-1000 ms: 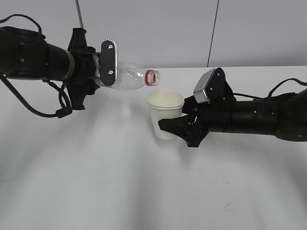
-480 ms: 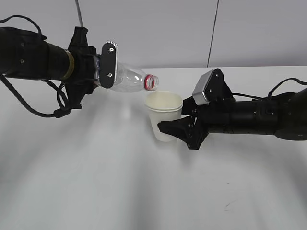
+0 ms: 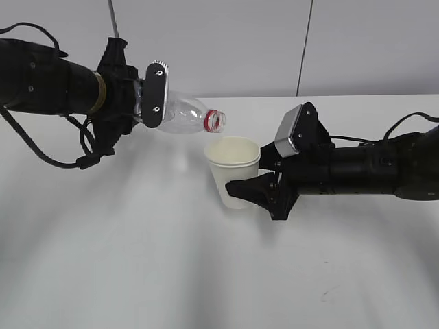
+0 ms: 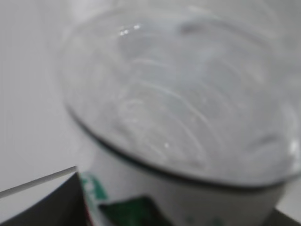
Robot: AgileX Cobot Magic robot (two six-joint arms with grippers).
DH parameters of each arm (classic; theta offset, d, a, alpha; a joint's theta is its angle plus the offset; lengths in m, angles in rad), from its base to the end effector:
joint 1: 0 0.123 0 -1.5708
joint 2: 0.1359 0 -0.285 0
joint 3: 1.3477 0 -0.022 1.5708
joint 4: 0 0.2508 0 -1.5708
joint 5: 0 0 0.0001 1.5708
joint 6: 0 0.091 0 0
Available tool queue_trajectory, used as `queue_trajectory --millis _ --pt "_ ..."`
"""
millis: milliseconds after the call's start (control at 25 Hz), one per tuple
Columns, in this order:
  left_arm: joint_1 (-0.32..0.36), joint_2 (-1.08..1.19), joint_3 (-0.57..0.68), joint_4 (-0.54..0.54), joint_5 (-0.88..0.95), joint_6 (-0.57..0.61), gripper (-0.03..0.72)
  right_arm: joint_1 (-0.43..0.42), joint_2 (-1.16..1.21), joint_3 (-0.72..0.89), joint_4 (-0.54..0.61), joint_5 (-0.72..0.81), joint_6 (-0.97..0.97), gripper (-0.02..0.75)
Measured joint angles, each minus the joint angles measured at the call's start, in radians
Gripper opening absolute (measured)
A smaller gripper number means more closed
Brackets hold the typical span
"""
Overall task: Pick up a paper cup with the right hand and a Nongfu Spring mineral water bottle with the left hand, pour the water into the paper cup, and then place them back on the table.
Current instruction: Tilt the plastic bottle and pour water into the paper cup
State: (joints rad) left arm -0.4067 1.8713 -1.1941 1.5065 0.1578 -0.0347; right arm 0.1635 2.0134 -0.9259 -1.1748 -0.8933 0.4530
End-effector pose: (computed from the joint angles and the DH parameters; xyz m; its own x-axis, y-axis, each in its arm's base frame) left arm 0.3871 -0.1511 0.2093 0.2188 0.9758 0.0059 0.5433 -0.1268 0.8299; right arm 0.3481 0.1237 0.1291 -0.0854 -0.3700 -0.9251 -0.8803 0.4628 -0.1039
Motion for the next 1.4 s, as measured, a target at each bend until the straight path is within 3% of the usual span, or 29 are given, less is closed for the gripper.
queue_trajectory --millis 1400 --pt "-0.007 0.000 0.000 0.152 0.049 0.000 0.385 0.009 0.069 -0.026 0.002 -0.007 0.004 0.489"
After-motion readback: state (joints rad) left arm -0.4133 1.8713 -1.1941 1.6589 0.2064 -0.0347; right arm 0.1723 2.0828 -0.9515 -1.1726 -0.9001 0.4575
